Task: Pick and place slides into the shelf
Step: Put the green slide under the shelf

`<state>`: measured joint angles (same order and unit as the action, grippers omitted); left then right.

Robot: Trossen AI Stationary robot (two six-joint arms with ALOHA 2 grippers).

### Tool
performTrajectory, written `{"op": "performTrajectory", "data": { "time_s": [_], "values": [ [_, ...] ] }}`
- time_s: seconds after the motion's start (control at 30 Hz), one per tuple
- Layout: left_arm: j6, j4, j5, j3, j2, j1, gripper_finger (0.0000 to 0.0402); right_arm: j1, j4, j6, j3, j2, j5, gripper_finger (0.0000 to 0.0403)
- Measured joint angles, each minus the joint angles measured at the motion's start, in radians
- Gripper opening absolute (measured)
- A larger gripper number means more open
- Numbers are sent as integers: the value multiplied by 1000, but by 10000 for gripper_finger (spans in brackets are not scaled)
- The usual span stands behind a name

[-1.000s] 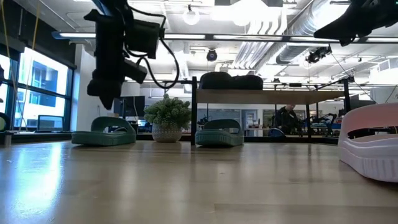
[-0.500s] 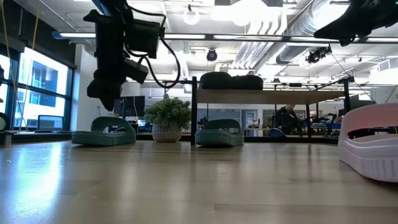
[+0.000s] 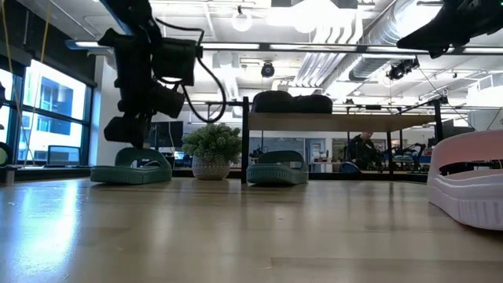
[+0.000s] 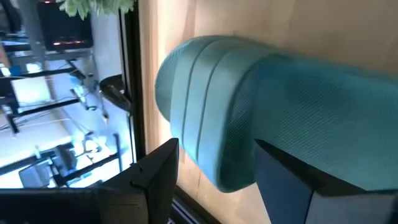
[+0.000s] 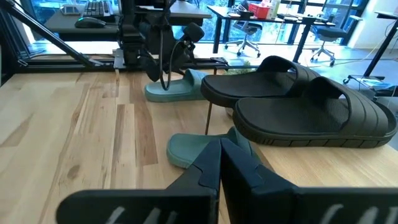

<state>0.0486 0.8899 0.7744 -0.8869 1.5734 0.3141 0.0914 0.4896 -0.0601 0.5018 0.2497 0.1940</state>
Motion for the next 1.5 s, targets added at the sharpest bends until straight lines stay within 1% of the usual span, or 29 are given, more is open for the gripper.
{"op": "performTrajectory", "data": {
  "time_s": [0.1,0.23,0.4,0.47,0.53,0.73,0.97,1.07,1.2,1.27,1.33,1.4,1.5],
  "values": [
    [0,-19,5,26,0,1,181,0,0,0,0,0,0,0],
    [21,-88,9,70,0,1,177,0,0,0,0,0,0,0],
    [31,-168,109,107,0,1,177,0,0,0,0,0,1,0],
    [53,-186,118,115,0,4,177,0,0,0,0,0,1,0],
    [83,-198,114,118,0,17,177,0,0,0,0,0,1,0],
    [93,-233,108,119,8,90,177,0,0,0,0,0,1,0],
    [139,-280,73,119,9,172,177,0,0,0,1,0,1,0],
    [139,-295,51,119,9,191,177,0,0,0,1,0,2,0],
    [151,-298,47,119,9,190,173,0,0,0,1,0,2,0],
    [166,-301,45,119,9,190,159,0,0,0,1,0,2,0],
    [168,-300,29,119,9,190,132,0,0,0,1,0,2,0],
    [168,-300,-5,119,9,190,96,0,0,0,1,0,2,0],
    [168,-302,-27,119,9,190,32,0,0,0,1,0,2,0]
  ]
}}
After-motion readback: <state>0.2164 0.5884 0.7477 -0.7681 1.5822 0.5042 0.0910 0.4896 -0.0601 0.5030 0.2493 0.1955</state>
